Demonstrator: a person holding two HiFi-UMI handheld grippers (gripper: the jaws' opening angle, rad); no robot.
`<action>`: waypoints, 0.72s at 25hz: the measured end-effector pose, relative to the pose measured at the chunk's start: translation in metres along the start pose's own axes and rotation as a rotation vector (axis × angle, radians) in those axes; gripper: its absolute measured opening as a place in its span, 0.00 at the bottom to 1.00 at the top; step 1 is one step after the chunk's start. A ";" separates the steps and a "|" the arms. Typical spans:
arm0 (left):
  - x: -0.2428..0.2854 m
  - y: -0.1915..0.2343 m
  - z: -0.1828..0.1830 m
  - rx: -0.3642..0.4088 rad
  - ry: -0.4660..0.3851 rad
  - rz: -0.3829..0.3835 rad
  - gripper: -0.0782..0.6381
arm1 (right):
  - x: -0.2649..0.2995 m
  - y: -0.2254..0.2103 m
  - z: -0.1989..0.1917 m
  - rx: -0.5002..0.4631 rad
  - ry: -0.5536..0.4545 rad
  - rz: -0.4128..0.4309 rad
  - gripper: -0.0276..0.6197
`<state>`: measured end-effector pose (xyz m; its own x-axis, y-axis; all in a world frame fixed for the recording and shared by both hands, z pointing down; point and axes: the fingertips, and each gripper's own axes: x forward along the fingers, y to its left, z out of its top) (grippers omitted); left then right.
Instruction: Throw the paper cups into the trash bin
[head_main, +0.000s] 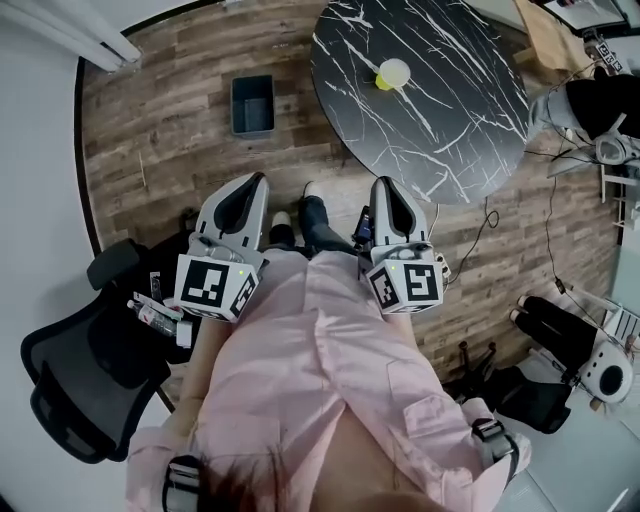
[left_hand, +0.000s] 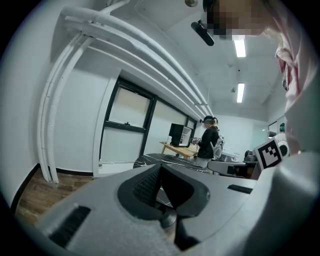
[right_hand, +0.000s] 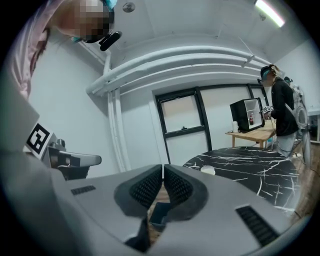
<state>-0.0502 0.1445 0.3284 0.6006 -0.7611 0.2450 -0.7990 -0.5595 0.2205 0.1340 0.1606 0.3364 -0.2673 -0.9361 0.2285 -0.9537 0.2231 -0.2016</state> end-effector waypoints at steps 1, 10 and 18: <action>0.006 -0.001 0.002 -0.003 -0.005 0.001 0.13 | 0.004 -0.005 0.002 -0.001 0.001 0.004 0.09; 0.055 -0.010 0.014 -0.028 -0.031 0.052 0.13 | 0.037 -0.053 0.015 0.003 0.006 0.053 0.09; 0.081 -0.023 0.009 -0.063 -0.048 0.105 0.13 | 0.051 -0.088 0.014 -0.004 0.031 0.094 0.09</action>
<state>0.0166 0.0924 0.3350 0.5104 -0.8300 0.2249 -0.8529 -0.4554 0.2552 0.2066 0.0894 0.3520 -0.3593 -0.9024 0.2380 -0.9249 0.3103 -0.2196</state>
